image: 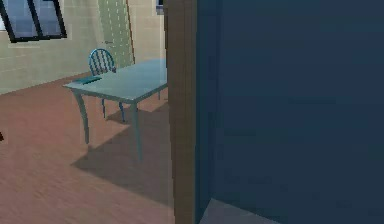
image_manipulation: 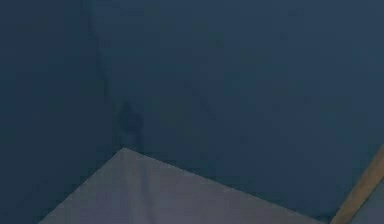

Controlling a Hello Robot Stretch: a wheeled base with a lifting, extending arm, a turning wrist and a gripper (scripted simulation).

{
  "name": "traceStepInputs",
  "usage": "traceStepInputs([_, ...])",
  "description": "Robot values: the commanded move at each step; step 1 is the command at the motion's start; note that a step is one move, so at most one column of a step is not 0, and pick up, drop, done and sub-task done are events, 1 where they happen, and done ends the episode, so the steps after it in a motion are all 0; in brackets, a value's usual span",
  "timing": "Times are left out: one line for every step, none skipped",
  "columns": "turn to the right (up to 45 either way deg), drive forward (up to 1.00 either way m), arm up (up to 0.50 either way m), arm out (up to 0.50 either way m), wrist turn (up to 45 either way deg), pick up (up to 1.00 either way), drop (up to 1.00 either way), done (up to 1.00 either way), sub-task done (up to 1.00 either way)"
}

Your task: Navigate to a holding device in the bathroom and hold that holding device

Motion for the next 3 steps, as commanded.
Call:
traceStepInputs([-15.0,0.0,0.0,0.0,0.0,0.0,0.0,0.0,0.0])
traceStepInputs([-3.0,0.0,0.0,0.0,0.0,0.0,0.0,0.0,0.0])
traceStepInputs([0.0,0.25,0.0,0.0,0.0,0.0,0.0,0.0,0.0])
